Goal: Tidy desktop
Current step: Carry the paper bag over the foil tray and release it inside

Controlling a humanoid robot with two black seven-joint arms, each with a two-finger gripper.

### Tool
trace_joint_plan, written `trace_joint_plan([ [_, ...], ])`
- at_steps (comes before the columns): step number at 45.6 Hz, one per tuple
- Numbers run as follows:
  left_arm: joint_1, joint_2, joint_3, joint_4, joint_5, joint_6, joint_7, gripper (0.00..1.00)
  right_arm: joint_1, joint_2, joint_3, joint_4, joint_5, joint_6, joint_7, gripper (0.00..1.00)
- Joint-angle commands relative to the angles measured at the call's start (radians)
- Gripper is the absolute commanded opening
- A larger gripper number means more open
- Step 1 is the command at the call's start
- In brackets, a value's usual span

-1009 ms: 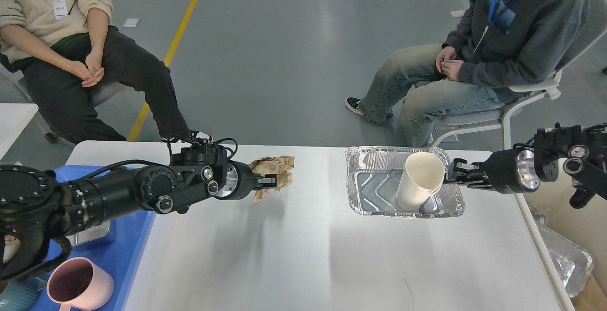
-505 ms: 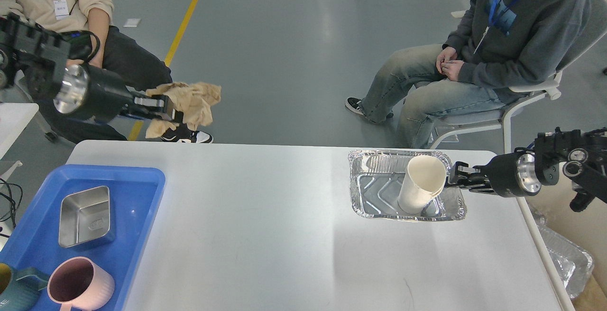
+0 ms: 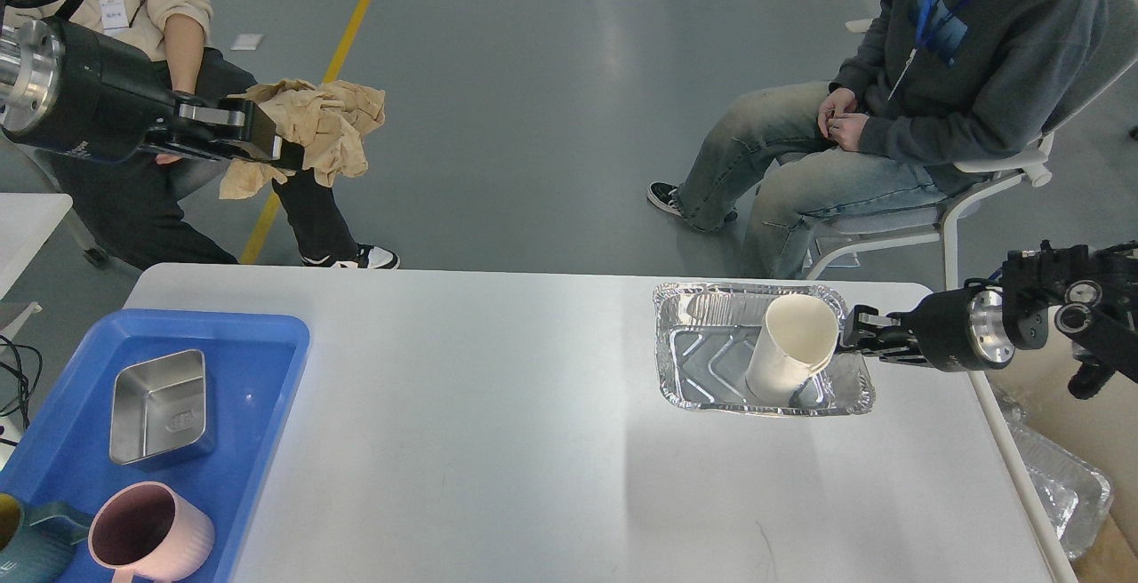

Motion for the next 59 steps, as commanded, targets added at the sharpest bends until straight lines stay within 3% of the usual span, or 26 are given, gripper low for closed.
trace_joint_plan([
  [1, 0.000, -0.042, -0.002, -0.007, -0.001, 0.008, 0.004, 0.00, 0.001, -0.002, 0.000, 0.001, 0.000, 0.000, 0.000, 0.00],
  [7, 0.000, -0.126, -0.010, -0.042, -0.006, 0.029, 0.022, 0.00, 0.002, -0.006, 0.000, 0.009, 0.003, 0.000, 0.000, 0.00],
  [17, 0.011, -0.408, -0.013, -0.039, -0.006, 0.150, 0.088, 0.00, 0.002, -0.029, 0.002, 0.014, 0.014, 0.000, 0.002, 0.00],
  [26, 0.115, -0.650, -0.004, 0.033, 0.037, 0.263, 0.139, 0.00, 0.004, -0.028, 0.002, 0.014, 0.014, 0.000, 0.000, 0.00],
  [45, 0.263, -1.003, -0.007, 0.344, 0.246, 0.373, 0.128, 0.00, 0.004, -0.032, 0.008, 0.017, 0.014, 0.000, 0.002, 0.00],
  [59, 0.306, -1.135, -0.005, 0.490, 0.285, 0.441, 0.108, 0.00, 0.002, -0.031, 0.012, 0.017, 0.014, 0.000, 0.002, 0.00],
])
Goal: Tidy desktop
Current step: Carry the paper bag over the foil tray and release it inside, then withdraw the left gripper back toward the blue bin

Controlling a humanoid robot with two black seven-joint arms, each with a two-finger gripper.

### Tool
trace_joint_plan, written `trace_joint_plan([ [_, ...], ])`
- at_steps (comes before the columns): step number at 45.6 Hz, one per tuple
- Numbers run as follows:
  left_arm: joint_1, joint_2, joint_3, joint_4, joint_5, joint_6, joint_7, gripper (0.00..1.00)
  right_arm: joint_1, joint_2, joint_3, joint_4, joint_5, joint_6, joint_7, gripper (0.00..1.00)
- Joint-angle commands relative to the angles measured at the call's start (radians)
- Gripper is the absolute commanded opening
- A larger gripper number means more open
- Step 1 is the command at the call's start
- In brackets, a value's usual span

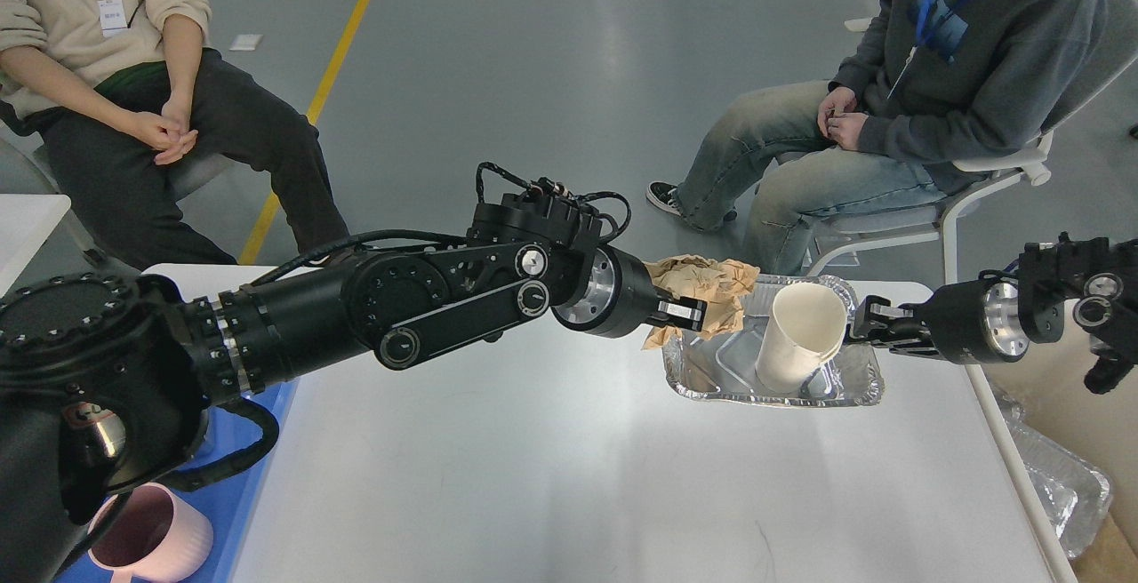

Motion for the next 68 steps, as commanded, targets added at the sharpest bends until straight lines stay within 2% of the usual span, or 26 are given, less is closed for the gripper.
trace_joint_plan([
  [1, 0.011, -0.050, 0.001, 0.051, 0.022, 0.026, -0.014, 0.00, -0.002, -0.001, 0.000, 0.000, 0.000, 0.000, 0.000, 0.00],
  [5, 0.014, -0.077, 0.001, 0.085, 0.022, 0.039, -0.019, 0.02, -0.002, -0.001, 0.000, 0.000, 0.000, 0.000, 0.000, 0.00],
  [10, 0.014, -0.091, 0.001, 0.103, 0.022, 0.054, -0.020, 0.11, -0.002, -0.001, 0.000, 0.000, 0.000, 0.000, 0.000, 0.00],
  [16, 0.016, -0.091, -0.001, 0.103, 0.020, 0.059, -0.022, 0.35, -0.002, -0.001, 0.002, 0.000, 0.000, -0.001, 0.000, 0.00],
  [20, 0.016, -0.091, -0.001, 0.103, 0.017, 0.079, -0.023, 0.68, -0.002, -0.001, 0.002, 0.000, 0.000, -0.001, 0.000, 0.00],
  [25, 0.016, -0.093, -0.005, 0.103, 0.016, 0.097, -0.033, 0.87, -0.002, -0.001, 0.002, 0.000, 0.000, -0.001, 0.000, 0.00],
  [28, 0.014, -0.093, -0.008, 0.103, 0.016, 0.097, -0.034, 0.95, -0.002, -0.001, 0.002, 0.000, 0.000, -0.001, 0.000, 0.00],
  [37, 0.005, -0.102, -0.028, 0.101, 0.000, 0.092, -0.036, 0.97, -0.002, 0.001, 0.000, -0.002, 0.000, -0.001, 0.000, 0.00],
  [47, 0.005, -0.061, -0.146, 0.100, -0.010, 0.083, -0.030, 0.97, -0.003, 0.001, 0.000, -0.005, 0.000, -0.001, 0.000, 0.00],
  [56, 0.025, 0.119, -0.281, 0.080, -0.108, 0.074, -0.025, 0.97, -0.005, 0.001, 0.002, -0.005, 0.003, -0.001, 0.000, 0.00],
  [68, 0.187, 0.409, -0.519, 0.065, -0.237, 0.040, -0.048, 0.97, -0.006, 0.009, 0.002, -0.005, 0.023, 0.000, 0.000, 0.00],
])
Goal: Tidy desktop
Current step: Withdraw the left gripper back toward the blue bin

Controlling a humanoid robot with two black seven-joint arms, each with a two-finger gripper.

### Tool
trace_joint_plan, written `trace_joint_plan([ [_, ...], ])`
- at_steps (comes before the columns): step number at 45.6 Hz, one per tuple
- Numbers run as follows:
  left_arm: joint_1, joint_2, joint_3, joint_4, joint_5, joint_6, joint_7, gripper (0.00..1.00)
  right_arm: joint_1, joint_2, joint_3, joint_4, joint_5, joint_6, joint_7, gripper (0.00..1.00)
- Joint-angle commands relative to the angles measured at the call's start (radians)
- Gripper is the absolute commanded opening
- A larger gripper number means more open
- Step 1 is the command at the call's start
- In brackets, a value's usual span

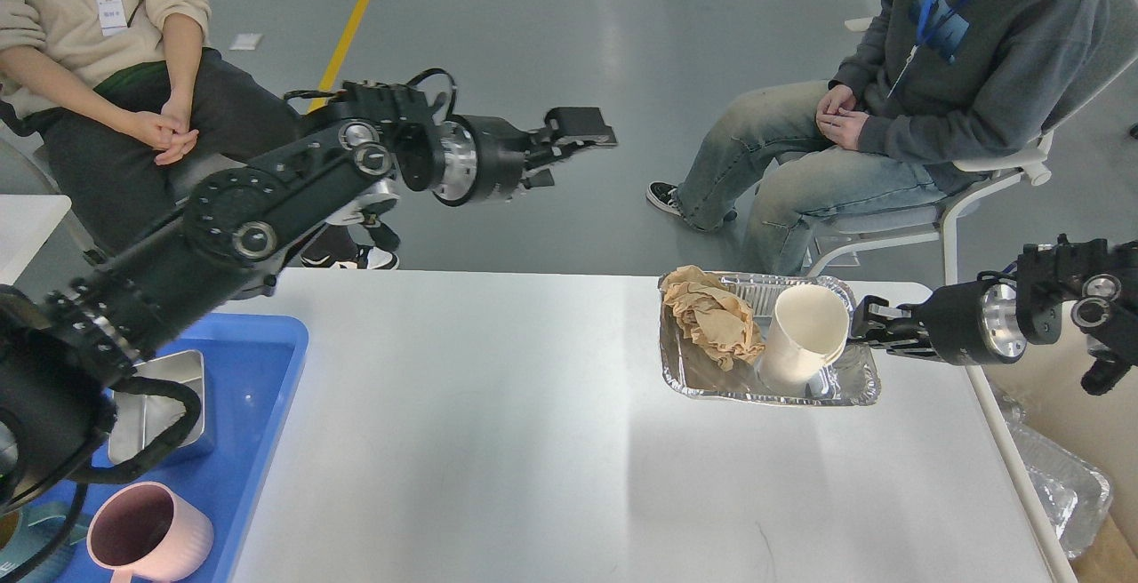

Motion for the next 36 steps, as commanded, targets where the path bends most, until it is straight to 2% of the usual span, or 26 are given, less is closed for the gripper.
trace_joint_plan([
  [1, 0.091, 0.136, -0.126, 0.000, -0.056, -0.041, -0.013, 0.97, -0.001, 0.001, 0.000, -0.002, 0.006, 0.001, 0.000, 0.00],
  [6, 0.146, 0.236, -0.239, 0.019, -0.143, -0.136, -0.015, 0.97, -0.005, -0.003, 0.000, -0.001, 0.006, 0.001, 0.000, 0.00],
  [11, 0.189, 0.297, -0.307, 0.081, -0.258, -0.189, -0.022, 0.97, -0.005, 0.000, 0.000, -0.001, 0.006, 0.001, 0.000, 0.00],
  [16, 0.211, 0.325, -0.331, 0.216, -0.375, -0.221, -0.074, 0.97, -0.005, 0.004, 0.000, -0.004, 0.006, 0.001, 0.000, 0.00],
  [21, 0.234, 0.327, -0.334, 0.365, -0.406, -0.288, -0.150, 0.97, -0.005, 0.006, 0.000, -0.004, 0.006, 0.000, 0.000, 0.00],
  [27, 0.266, 0.282, -0.325, 0.499, -0.424, -0.321, -0.275, 0.97, -0.005, 0.006, 0.000, -0.004, 0.006, 0.000, 0.000, 0.00],
  [29, 0.269, 0.229, -0.324, 0.522, -0.427, -0.318, -0.289, 0.97, -0.005, 0.006, 0.000, -0.004, 0.006, 0.000, 0.000, 0.00],
  [36, 0.306, 0.068, -0.324, 0.582, -0.427, -0.315, -0.299, 0.97, -0.005, 0.004, 0.000, -0.005, 0.007, 0.000, 0.000, 0.00],
])
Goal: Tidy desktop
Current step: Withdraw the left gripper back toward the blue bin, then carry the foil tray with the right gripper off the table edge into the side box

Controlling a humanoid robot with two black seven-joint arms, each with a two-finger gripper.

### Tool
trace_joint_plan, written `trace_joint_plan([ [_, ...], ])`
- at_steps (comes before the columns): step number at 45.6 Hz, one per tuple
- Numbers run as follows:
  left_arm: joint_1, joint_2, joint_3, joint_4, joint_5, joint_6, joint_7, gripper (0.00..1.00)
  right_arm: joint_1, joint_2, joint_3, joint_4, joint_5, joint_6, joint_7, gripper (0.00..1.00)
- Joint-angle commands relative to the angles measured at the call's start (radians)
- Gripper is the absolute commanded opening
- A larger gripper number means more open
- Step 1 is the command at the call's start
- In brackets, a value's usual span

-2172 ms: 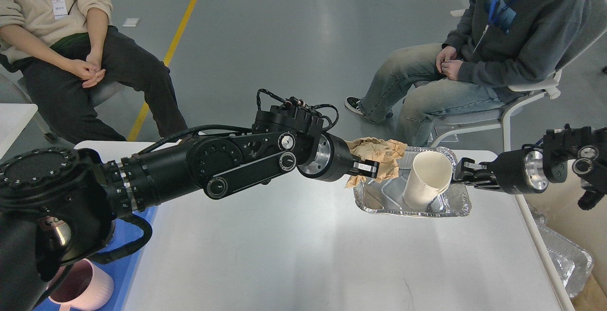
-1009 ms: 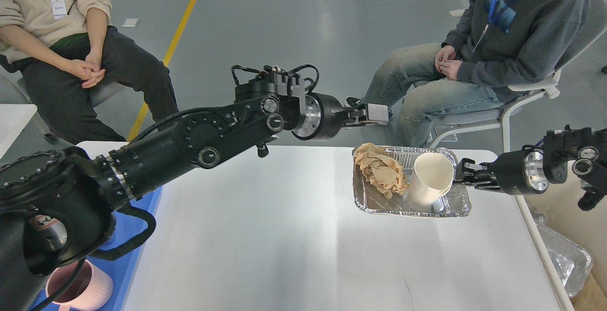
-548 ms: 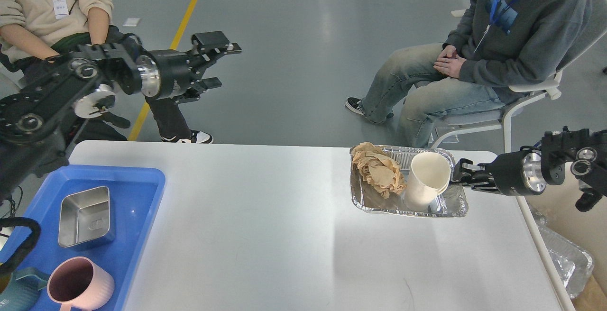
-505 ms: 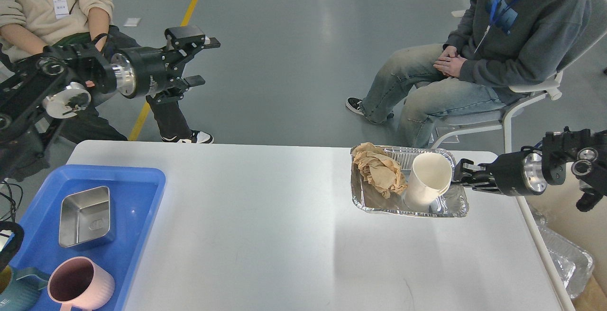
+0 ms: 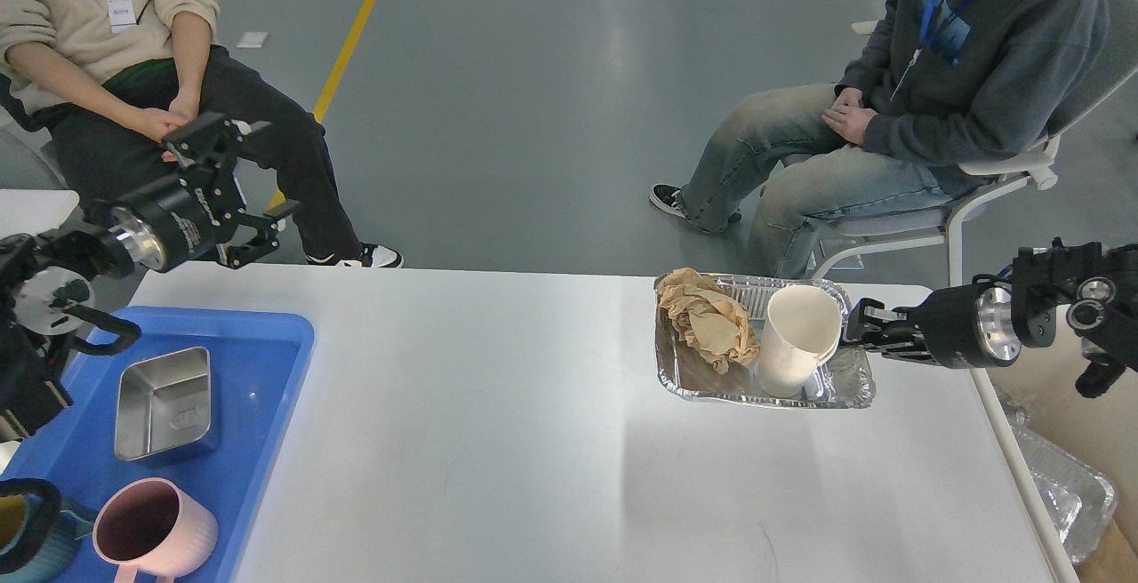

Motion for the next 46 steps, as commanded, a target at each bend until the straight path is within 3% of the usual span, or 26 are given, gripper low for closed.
trace_joint_plan([
  [1, 0.025, -0.129, 0.002, 0.050, -0.001, 0.005, -0.013, 0.97, 0.000, -0.003, 0.000, -0.001, 0.001, 0.000, 0.000, 0.00],
  [16, 0.028, -0.270, -0.004, 0.133, -0.118, 0.015, -0.030, 0.97, -0.001, 0.002, 0.012, -0.017, 0.020, 0.000, 0.000, 0.00],
  [37, 0.060, -0.273, -0.004, 0.135, -0.119, 0.013, -0.051, 0.97, -0.003, -0.014, 0.012, -0.063, 0.018, 0.001, 0.000, 0.00],
  [46, 0.060, -0.269, -0.010, 0.135, -0.121, 0.013, -0.079, 0.97, -0.011, -0.101, 0.015, -0.115, 0.020, 0.001, 0.000, 0.00],
])
